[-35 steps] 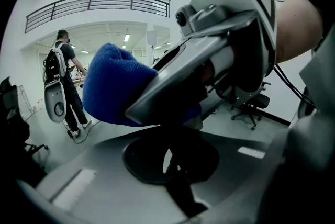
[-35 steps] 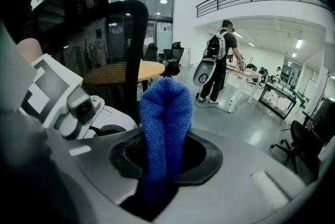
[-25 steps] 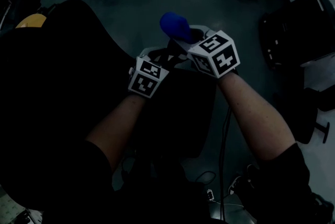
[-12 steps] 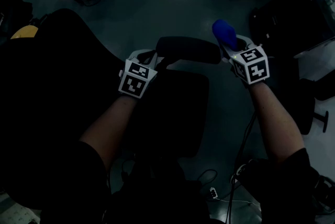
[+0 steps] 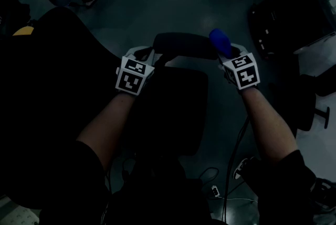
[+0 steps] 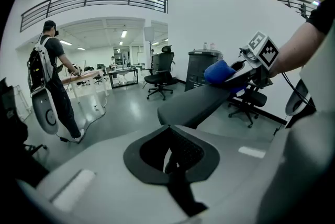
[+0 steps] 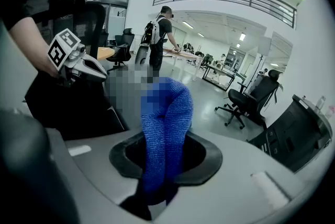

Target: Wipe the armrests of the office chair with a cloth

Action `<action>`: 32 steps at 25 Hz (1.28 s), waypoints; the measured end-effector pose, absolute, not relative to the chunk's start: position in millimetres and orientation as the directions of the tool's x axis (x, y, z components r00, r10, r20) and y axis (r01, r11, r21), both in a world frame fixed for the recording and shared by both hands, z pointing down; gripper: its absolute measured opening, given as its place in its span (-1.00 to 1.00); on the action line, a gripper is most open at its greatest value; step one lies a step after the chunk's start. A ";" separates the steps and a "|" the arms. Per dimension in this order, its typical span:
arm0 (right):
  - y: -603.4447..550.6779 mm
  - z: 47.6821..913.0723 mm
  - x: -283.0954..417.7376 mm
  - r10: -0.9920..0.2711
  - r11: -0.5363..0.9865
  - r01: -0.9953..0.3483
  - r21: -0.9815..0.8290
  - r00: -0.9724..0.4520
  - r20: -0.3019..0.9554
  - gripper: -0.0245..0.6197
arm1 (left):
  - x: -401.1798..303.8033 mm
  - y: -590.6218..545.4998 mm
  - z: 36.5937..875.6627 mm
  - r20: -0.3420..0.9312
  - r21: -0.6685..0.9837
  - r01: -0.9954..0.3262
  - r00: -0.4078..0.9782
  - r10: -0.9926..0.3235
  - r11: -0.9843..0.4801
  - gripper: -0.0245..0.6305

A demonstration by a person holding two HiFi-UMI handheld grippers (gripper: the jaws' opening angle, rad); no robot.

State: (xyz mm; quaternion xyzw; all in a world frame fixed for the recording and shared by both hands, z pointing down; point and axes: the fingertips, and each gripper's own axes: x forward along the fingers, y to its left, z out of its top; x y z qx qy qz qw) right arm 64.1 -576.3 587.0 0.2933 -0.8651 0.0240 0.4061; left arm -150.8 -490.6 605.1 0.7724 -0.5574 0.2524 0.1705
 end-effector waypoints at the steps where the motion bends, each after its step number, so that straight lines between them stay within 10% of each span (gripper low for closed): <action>1: -575.7 586.0 63.1 -0.487 0.826 -0.531 0.191 -0.500 0.716 -0.58 | -150.6 -490.9 605.1 0.580 -0.018 -0.948 0.250 -0.775 -0.319 -0.89; 32: -484.3 590.4 -106.1 -0.275 0.938 -0.344 0.040 -0.668 0.691 -0.58 | -156.1 -477.3 624.4 0.605 0.013 -0.944 0.271 -0.748 -0.330 -0.88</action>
